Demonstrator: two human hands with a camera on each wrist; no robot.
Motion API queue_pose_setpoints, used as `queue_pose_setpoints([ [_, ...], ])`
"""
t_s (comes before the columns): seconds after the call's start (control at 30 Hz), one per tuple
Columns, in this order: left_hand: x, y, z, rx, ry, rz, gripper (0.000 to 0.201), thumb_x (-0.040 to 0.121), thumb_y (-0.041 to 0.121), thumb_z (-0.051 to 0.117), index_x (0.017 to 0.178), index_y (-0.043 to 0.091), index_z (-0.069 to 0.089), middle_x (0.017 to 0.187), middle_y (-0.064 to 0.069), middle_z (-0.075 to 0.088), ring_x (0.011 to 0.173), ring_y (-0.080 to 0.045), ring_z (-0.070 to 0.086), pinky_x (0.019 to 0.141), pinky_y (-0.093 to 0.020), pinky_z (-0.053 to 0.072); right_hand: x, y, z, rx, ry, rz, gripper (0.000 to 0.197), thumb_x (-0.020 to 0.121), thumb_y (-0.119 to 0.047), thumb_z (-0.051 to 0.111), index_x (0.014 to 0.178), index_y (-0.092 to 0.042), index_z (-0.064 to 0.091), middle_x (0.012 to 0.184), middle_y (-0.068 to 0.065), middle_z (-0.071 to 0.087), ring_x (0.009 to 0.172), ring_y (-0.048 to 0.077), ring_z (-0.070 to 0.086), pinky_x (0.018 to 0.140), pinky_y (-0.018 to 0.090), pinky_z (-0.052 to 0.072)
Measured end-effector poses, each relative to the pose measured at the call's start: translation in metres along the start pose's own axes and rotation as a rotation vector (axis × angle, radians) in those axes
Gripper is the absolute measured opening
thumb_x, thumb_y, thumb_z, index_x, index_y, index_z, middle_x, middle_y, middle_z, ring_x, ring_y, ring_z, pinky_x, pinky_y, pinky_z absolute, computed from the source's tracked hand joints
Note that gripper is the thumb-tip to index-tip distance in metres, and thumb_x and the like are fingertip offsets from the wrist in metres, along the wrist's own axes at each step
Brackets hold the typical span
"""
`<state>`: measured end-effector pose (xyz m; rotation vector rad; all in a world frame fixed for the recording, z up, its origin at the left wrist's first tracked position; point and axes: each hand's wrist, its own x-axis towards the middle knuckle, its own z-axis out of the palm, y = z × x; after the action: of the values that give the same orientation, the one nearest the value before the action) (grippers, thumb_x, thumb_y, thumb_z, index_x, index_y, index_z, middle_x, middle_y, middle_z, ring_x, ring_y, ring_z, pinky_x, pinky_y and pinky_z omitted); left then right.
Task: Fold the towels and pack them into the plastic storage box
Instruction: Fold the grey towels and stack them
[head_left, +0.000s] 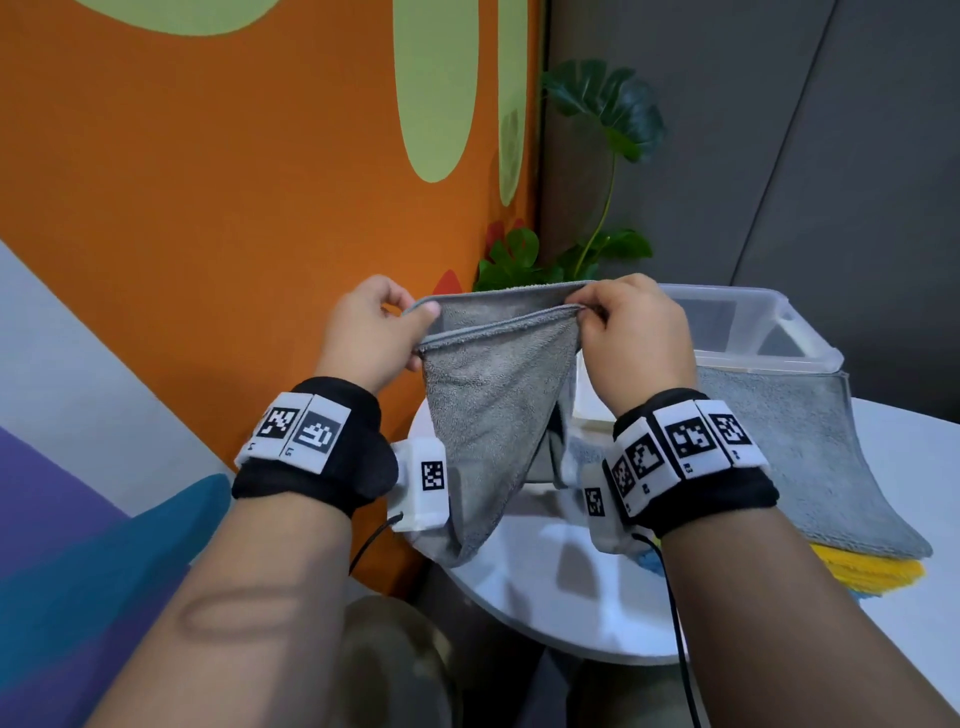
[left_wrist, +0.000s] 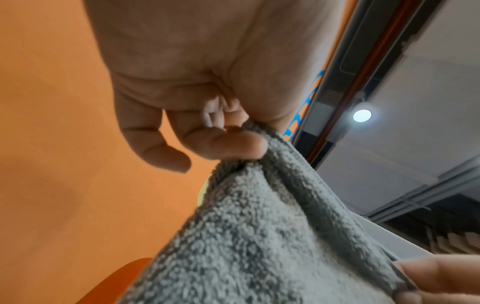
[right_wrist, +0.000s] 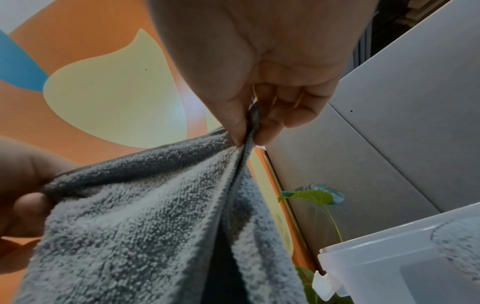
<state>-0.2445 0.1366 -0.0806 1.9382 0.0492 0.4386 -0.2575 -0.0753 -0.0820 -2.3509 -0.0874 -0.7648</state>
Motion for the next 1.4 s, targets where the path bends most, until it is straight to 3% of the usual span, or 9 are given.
queue_pose_setpoints([
  [0.13, 0.0, 0.006, -0.006, -0.007, 0.088, 0.049, 0.021, 0.088, 0.016, 0.066, 0.071, 0.02, 0.053, 0.068, -0.004, 0.06, 0.05, -0.011, 0.057, 0.044, -0.017, 0.04, 0.0, 0.001, -0.005, -0.005, 0.035, 0.044, 0.029, 0.092, -0.013, 0.048, 0.107, -0.025, 0.071, 0.111, 0.0, 0.059, 0.1, 0.019, 0.057, 0.085, 0.025, 0.041],
  [0.27, -0.002, 0.018, -0.014, -0.09, 0.17, 0.082, 0.021, 0.087, 0.018, 0.065, 0.071, 0.022, 0.053, 0.067, 0.002, 0.06, 0.048, -0.004, 0.057, 0.053, -0.024, 0.043, 0.0, -0.002, -0.015, 0.041, 0.137, 0.053, 0.027, 0.092, -0.015, 0.049, 0.105, -0.026, 0.07, 0.11, -0.002, 0.062, 0.099, 0.016, 0.058, 0.085, 0.024, 0.041],
  [0.43, -0.004, 0.039, -0.015, -0.313, 0.153, 0.084, 0.017, 0.096, 0.015, 0.053, 0.082, 0.023, 0.047, 0.081, 0.001, 0.062, 0.048, -0.007, 0.062, 0.045, -0.022, 0.047, 0.004, -0.016, -0.022, 0.176, 0.302, -0.029, 0.021, 0.089, -0.011, 0.052, 0.1, -0.022, 0.067, 0.103, -0.003, 0.059, 0.096, 0.012, 0.058, 0.084, 0.016, 0.037],
  [0.63, -0.005, 0.053, -0.023, -0.293, 0.25, 0.346, 0.012, 0.096, 0.025, 0.054, 0.086, 0.027, 0.048, 0.069, 0.006, 0.055, 0.043, -0.004, 0.05, 0.047, -0.023, 0.043, 0.008, -0.035, -0.034, 0.396, 0.492, -0.06, 0.013, 0.089, -0.016, 0.057, 0.102, -0.017, 0.055, 0.091, -0.008, 0.062, 0.083, 0.006, 0.059, 0.08, 0.02, 0.047],
  [0.73, -0.004, 0.052, -0.024, -0.205, 0.205, 0.402, 0.012, 0.089, 0.037, 0.063, 0.088, 0.029, 0.054, 0.075, 0.011, 0.057, 0.057, -0.003, 0.052, 0.057, -0.022, 0.044, 0.011, -0.039, -0.035, 0.4, 0.45, -0.065, 0.018, 0.09, -0.017, 0.057, 0.108, -0.018, 0.057, 0.093, -0.012, 0.061, 0.085, 0.001, 0.058, 0.083, 0.018, 0.047],
  [0.87, 0.0, 0.034, -0.024, -0.151, 0.076, 0.338, 0.021, 0.082, 0.013, 0.074, 0.089, 0.026, 0.059, 0.082, 0.007, 0.062, 0.071, -0.008, 0.054, 0.071, -0.026, 0.048, 0.011, -0.032, -0.029, 0.391, 0.37, 0.0, 0.015, 0.091, -0.021, 0.058, 0.106, -0.022, 0.058, 0.088, -0.018, 0.06, 0.084, -0.002, 0.058, 0.081, 0.013, 0.046],
  [1.0, 0.006, 0.017, -0.025, -0.109, 0.194, 0.228, 0.015, 0.079, 0.025, 0.074, 0.072, 0.027, 0.061, 0.071, 0.003, 0.061, 0.066, -0.016, 0.054, 0.066, -0.037, 0.048, 0.008, -0.022, -0.02, 0.386, 0.307, 0.042, 0.008, 0.09, -0.023, 0.061, 0.094, -0.025, 0.055, 0.08, -0.017, 0.059, 0.078, 0.001, 0.059, 0.072, 0.012, 0.045],
  [1.17, 0.009, 0.009, -0.02, -0.025, 0.276, 0.182, 0.026, 0.084, 0.033, 0.071, 0.065, 0.025, 0.055, 0.065, 0.007, 0.056, 0.058, -0.01, 0.047, 0.061, -0.028, 0.041, 0.007, -0.017, -0.013, 0.371, 0.261, 0.041, 0.009, 0.089, -0.024, 0.063, 0.086, -0.024, 0.054, 0.074, -0.018, 0.056, 0.072, -0.002, 0.055, 0.069, 0.013, 0.042],
  [1.4, 0.003, 0.015, -0.01, 0.22, 0.237, 0.236, 0.01, 0.087, 0.033, 0.064, 0.094, 0.029, 0.058, 0.103, 0.0, 0.059, 0.084, -0.007, 0.05, 0.077, -0.024, 0.04, 0.003, -0.016, 0.0, 0.383, 0.135, -0.015, 0.012, 0.086, -0.023, 0.066, 0.083, -0.026, 0.055, 0.072, -0.014, 0.057, 0.065, 0.0, 0.053, 0.068, 0.02, 0.047],
])
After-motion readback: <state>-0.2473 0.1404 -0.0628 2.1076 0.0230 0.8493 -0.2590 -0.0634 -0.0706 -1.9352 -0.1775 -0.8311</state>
